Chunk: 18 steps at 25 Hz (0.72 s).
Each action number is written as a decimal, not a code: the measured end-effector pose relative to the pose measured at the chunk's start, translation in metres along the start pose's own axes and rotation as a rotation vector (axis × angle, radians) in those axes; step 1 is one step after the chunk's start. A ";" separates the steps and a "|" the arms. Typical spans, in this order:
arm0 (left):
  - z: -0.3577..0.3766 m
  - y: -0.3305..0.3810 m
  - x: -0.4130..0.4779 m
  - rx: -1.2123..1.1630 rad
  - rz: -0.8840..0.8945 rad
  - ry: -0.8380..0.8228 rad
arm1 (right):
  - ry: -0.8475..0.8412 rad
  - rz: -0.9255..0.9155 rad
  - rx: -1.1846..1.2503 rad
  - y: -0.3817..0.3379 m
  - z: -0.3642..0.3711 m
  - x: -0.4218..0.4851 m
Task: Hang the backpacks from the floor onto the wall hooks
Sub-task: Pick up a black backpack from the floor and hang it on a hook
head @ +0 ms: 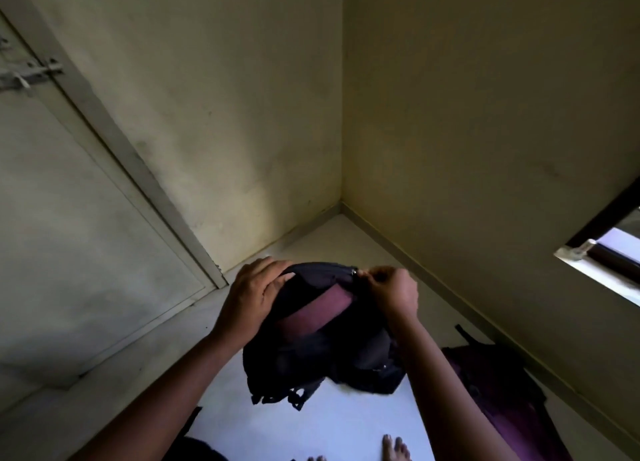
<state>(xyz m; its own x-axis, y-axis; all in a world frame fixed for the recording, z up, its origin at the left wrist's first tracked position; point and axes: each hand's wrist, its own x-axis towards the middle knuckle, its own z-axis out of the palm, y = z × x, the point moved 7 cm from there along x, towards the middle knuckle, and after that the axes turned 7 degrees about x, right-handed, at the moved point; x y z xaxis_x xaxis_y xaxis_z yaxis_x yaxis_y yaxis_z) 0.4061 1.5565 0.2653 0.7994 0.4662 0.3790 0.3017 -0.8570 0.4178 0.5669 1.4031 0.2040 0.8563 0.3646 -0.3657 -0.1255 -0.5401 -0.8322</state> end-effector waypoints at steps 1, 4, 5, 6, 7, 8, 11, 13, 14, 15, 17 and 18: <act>-0.002 -0.004 0.000 0.017 0.012 -0.013 | -0.021 0.067 0.074 0.010 0.001 0.007; 0.013 -0.011 -0.002 -0.006 -0.096 -0.110 | -0.149 0.169 0.529 0.003 0.024 0.011; 0.023 -0.009 -0.005 -0.073 -0.180 -0.145 | -0.184 0.145 0.557 -0.004 0.034 0.008; 0.033 -0.006 -0.008 -0.104 -0.246 -0.167 | -0.221 0.091 0.521 -0.010 0.044 0.002; 0.043 -0.003 -0.011 -0.077 -0.272 -0.179 | -0.253 0.043 0.472 -0.015 0.054 -0.006; 0.049 0.002 -0.014 -0.006 -0.253 -0.178 | -0.274 0.004 0.427 -0.021 0.061 -0.014; 0.038 0.008 -0.006 0.074 -0.174 -0.087 | -0.267 -0.104 0.315 -0.035 0.052 -0.020; 0.021 0.012 0.011 0.095 -0.121 -0.020 | -0.256 -0.146 0.324 -0.046 0.039 -0.020; 0.014 0.015 0.019 0.129 -0.095 0.001 | -0.268 -0.150 0.359 -0.050 0.036 -0.018; 0.008 0.018 0.023 0.170 -0.067 0.023 | -0.277 -0.146 0.381 -0.052 0.035 -0.015; 0.003 0.023 0.026 0.231 -0.024 0.032 | -0.209 -0.125 0.344 -0.043 0.033 -0.003; 0.003 0.026 0.024 0.250 0.001 0.033 | -0.140 -0.117 0.274 -0.035 0.030 0.009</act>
<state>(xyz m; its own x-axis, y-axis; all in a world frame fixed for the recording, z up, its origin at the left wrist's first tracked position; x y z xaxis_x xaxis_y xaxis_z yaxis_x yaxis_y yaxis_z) 0.4344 1.5444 0.2831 0.7832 0.4691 0.4080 0.4235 -0.8830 0.2021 0.5638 1.4482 0.2172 0.7979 0.5232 -0.2993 -0.1773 -0.2709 -0.9462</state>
